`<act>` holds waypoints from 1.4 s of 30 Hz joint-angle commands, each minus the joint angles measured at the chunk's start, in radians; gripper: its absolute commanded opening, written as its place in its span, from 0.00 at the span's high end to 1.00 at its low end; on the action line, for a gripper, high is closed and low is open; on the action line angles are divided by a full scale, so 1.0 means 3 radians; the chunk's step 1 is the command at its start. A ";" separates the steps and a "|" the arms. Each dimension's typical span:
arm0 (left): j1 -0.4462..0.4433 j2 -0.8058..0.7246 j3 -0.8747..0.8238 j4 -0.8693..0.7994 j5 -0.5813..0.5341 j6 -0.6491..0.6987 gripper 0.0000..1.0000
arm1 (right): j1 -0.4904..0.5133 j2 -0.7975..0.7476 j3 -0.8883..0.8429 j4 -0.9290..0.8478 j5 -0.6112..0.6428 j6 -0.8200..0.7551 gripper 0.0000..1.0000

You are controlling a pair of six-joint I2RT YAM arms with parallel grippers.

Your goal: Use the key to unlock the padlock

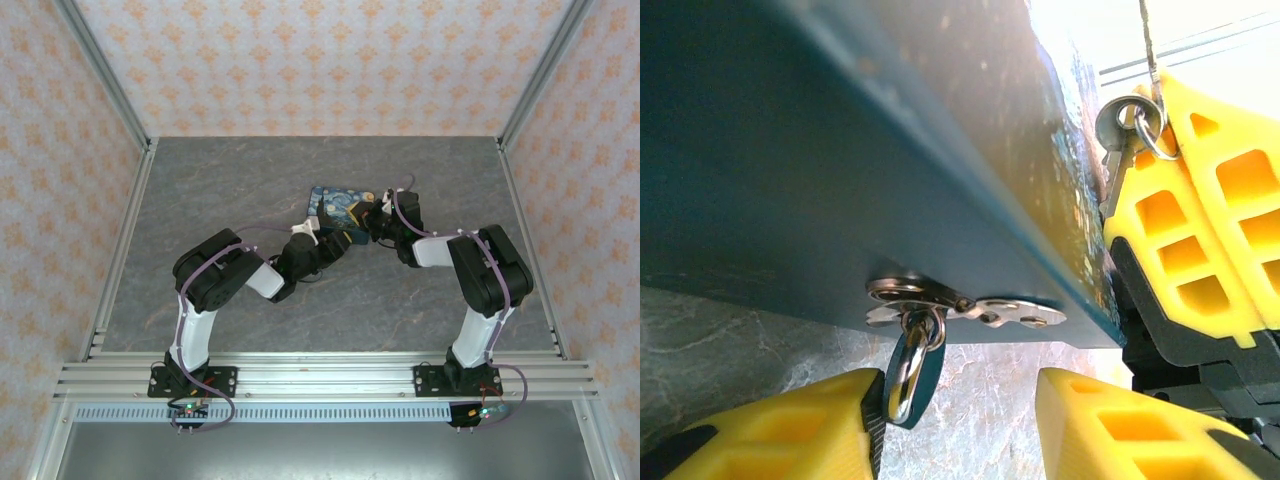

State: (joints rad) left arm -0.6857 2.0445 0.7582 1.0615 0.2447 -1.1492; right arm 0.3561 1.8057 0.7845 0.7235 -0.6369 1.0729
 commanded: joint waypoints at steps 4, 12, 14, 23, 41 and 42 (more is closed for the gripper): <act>-0.0032 0.0013 0.0105 -0.0285 -0.0228 0.0048 0.63 | -0.0010 0.0090 -0.0074 -0.0037 -0.0025 0.0007 1.00; -0.0066 -0.0071 0.0166 -0.0944 -0.0447 0.0209 0.63 | -0.0010 0.0102 -0.0060 -0.0029 -0.0024 0.0013 1.00; -0.0066 -0.0049 0.0164 -0.0971 -0.0462 0.0210 0.63 | -0.0013 0.0110 -0.0059 -0.0033 -0.0024 0.0016 1.00; -0.0065 0.0021 0.0209 -0.1012 -0.0464 0.0215 0.69 | -0.0011 0.0128 -0.0058 -0.0013 -0.0025 0.0023 1.00; -0.0073 0.0027 0.0270 -0.1267 -0.0531 0.0333 0.73 | -0.0012 0.0183 -0.0051 0.0027 -0.0040 0.0044 1.00; -0.0076 0.0032 0.0272 -0.1268 -0.0534 0.0333 0.73 | -0.0012 0.0183 -0.0049 0.0028 -0.0040 0.0044 1.00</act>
State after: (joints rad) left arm -0.7074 2.0335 0.8429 0.8188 0.0986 -1.0458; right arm 0.3523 1.8244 0.7826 0.7631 -0.6518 1.0882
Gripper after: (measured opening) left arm 0.267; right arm 0.042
